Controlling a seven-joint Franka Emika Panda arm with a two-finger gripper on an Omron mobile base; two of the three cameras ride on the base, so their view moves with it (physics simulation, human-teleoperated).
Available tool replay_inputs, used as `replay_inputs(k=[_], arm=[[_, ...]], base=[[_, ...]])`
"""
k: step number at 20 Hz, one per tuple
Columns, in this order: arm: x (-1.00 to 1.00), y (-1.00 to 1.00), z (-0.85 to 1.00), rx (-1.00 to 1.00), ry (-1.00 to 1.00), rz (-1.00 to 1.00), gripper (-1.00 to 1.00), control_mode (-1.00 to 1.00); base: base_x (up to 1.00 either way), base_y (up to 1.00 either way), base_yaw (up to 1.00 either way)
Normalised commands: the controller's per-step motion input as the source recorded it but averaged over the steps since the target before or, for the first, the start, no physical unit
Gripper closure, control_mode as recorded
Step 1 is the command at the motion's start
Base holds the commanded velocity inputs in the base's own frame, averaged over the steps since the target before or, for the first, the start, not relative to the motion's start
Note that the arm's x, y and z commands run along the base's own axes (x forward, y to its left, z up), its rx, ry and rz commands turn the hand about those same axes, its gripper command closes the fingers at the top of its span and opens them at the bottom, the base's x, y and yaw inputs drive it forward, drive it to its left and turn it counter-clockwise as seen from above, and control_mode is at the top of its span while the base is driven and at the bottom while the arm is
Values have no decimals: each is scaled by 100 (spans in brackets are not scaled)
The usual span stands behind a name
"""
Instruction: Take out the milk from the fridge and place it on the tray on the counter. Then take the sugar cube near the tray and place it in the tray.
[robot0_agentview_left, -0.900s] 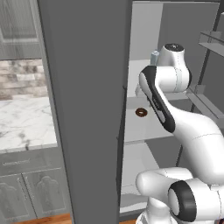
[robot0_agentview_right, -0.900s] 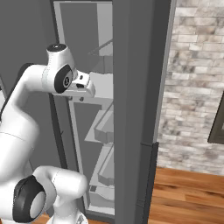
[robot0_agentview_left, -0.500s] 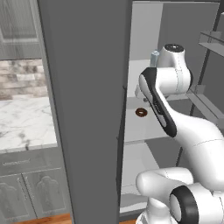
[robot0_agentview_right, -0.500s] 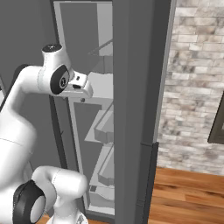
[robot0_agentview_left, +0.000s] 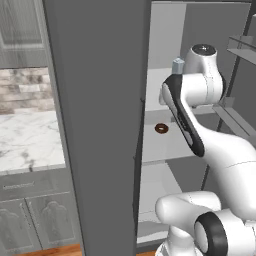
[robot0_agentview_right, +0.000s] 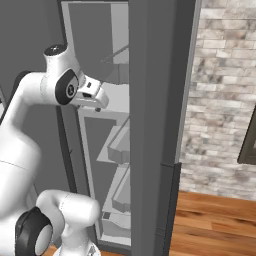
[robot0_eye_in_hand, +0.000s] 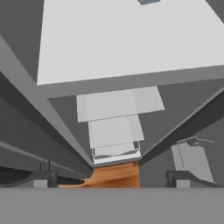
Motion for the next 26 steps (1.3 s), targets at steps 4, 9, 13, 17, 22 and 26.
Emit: replay_inputs(k=[4,9,13,17,22,26], arm=[[13,-34,43,0,1,-4,-100,-100],[25,-42,29,0,2,-16,-100,-100],[42,-34,23,0,4,-8,-100,-100],[42,-41,20,0,-2,-6,-100,-100],[15,-32,18,5,-2,3,-100,-100],[17,-11,6,1,-1,11,-100,-100]], base=[[0,0,0],[0,0,0],[0,0,0],[0,0,0],[0,0,0],[0,0,0]])
